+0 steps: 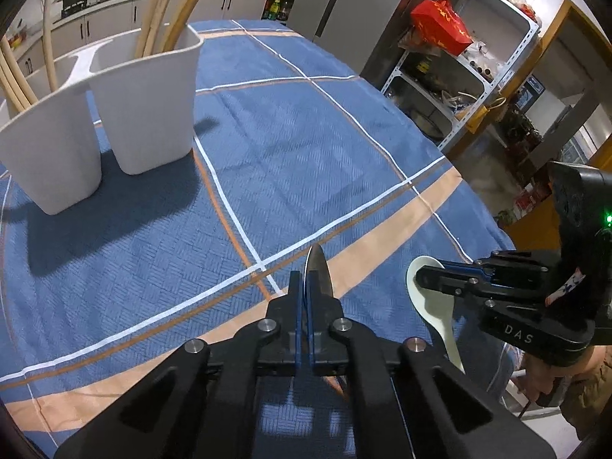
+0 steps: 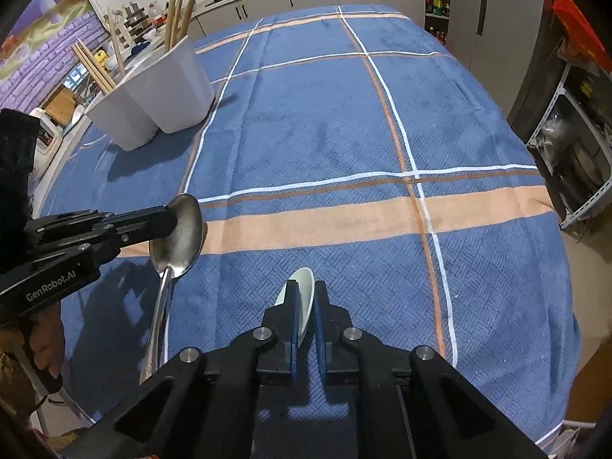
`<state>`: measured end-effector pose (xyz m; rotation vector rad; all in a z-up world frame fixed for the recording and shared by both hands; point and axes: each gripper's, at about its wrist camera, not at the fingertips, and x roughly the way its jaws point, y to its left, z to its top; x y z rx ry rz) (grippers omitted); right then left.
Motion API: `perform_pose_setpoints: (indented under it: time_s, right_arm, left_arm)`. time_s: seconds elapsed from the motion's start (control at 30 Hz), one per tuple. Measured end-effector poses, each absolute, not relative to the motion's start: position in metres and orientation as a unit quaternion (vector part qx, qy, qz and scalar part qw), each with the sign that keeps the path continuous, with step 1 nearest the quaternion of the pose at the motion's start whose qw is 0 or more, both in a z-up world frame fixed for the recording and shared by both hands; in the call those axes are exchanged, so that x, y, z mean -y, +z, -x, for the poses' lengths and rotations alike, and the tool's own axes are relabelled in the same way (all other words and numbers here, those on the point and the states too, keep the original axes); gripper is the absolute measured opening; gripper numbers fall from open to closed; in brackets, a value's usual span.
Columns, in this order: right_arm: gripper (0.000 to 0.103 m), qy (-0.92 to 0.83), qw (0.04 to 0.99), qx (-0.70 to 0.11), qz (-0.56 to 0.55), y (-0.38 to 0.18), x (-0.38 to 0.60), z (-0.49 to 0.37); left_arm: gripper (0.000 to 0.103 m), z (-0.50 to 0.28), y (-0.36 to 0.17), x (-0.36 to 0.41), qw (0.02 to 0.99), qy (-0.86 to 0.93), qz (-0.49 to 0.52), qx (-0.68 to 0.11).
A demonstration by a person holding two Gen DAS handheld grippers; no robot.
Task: Organize utensils
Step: 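Lift both spoons and carry them over the white caddy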
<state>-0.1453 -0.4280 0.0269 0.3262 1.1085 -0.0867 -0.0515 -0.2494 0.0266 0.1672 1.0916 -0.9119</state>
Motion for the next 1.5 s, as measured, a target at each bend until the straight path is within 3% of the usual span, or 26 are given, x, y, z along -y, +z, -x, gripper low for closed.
perform_pose_setpoints:
  time_s: [0.37, 0.77, 1.17, 1.5]
  right_arm:
    - [0.005, -0.054, 0.856, -0.487, -0.164, 0.057, 0.428, 0.164]
    - [0.005, -0.046, 0.903, -0.405, -0.136, 0.124, 0.412, 0.167]
    - [0.005, -0.036, 0.948, -0.283, -0.141, 0.197, 0.394, 0.077]
    - [0.005, -0.102, 0.977, -0.163, -0.092, 0.231, 0.360, -0.017]
  left_arm:
    - [0.001, 0.066, 0.057, 0.230, 0.784, -0.404, -0.062, -0.468]
    - [0.001, 0.081, 0.131, 0.161, 0.851, -0.345, -0.008, -0.395]
    - [0.001, 0.019, 0.221, 0.109, 0.923, -0.254, 0.012, -0.288]
    - [0.001, -0.058, 0.230, 0.136, 0.957, -0.195, -0.020, -0.215]
